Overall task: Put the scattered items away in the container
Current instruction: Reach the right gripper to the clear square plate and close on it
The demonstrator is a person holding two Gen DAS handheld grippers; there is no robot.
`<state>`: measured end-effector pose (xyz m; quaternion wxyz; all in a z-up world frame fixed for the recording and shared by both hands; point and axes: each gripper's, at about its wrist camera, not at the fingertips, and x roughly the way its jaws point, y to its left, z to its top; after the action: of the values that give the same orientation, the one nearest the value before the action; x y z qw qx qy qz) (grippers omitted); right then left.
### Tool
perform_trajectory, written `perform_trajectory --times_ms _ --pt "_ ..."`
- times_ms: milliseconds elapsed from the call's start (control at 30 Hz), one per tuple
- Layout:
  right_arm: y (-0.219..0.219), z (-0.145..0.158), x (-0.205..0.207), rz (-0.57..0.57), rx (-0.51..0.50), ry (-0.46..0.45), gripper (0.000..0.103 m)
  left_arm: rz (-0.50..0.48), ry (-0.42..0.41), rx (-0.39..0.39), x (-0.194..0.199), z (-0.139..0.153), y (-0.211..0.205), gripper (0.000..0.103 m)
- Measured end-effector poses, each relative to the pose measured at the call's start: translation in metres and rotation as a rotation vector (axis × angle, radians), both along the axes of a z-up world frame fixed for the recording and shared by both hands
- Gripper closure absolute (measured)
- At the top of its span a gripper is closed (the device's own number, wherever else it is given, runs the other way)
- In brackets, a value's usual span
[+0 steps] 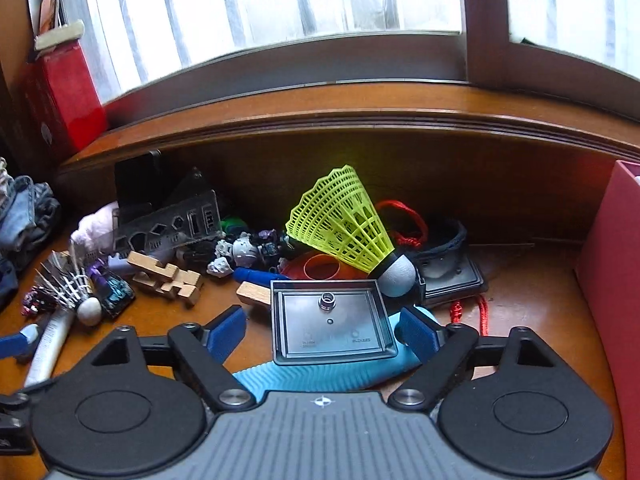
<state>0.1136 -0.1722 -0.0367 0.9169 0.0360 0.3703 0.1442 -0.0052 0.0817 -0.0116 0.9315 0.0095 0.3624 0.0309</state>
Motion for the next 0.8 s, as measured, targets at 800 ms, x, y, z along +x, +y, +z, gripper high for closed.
perform_trajectory --times_ms 800 --pt "0.009 0.009 -0.043 0.045 -0.087 -0.042 0.038 0.149 -0.027 0.022 0.002 -0.003 0.054 0.001"
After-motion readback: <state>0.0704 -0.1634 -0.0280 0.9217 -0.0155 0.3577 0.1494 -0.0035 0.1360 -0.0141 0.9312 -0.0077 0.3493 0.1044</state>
